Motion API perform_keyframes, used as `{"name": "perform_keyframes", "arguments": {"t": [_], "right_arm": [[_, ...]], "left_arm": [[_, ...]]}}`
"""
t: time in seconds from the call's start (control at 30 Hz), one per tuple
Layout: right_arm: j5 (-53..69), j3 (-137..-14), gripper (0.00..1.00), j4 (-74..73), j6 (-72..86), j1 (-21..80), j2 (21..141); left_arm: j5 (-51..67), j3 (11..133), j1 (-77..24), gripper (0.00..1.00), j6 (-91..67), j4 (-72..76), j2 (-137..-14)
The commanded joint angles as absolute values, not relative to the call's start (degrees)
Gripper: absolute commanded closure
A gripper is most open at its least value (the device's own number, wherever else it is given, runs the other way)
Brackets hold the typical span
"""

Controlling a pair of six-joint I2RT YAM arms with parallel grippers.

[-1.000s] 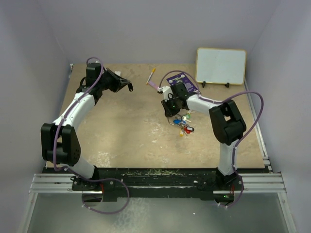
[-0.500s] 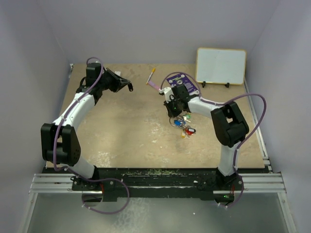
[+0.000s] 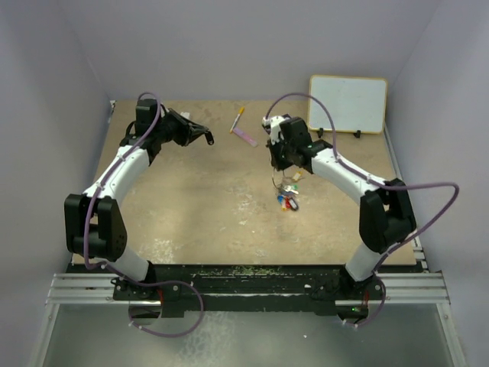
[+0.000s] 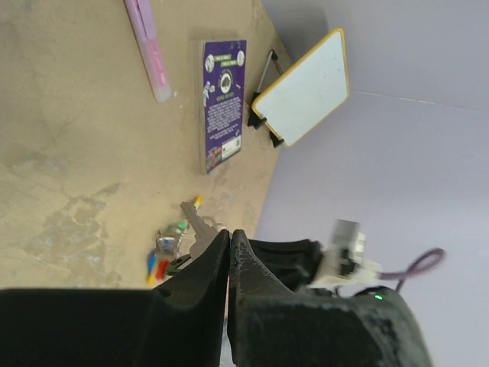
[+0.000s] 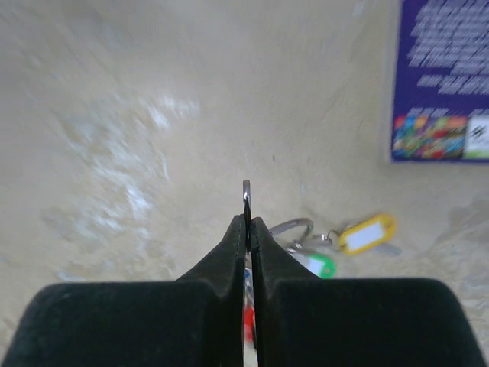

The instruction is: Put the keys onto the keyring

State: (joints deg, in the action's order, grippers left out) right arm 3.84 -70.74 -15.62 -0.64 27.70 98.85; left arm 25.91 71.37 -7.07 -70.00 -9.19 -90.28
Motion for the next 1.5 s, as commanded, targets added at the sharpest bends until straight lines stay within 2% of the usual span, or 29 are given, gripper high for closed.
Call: {"name": "perform_keyframes", "arguments": {"t": [0.0, 0.3, 0.67, 1.47], "right_arm": [[2.2, -81.0, 1.0, -15.2, 6.5, 29.5, 91.6], [0.0, -90.4, 1.0, -13.1, 14.3, 35.4, 91.5], [-2.4, -97.4, 1.0, -8.7, 20.3, 39.3, 95.6], [-5.7, -103.7, 1.0, -6.0, 23.9, 43.0, 103.4]], "left_arm": [[31.4, 73.8, -8.0, 0.96, -77.0, -8.4, -90.4], [33.3, 74.8, -9.7, 0.96, -83.1, -8.8, -90.9], [29.6, 78.5, -9.8, 0.96, -87.0, -7.5, -91.3], [30.4, 78.2, -11.0, 0.96, -90.7, -7.4, -91.1]]}}
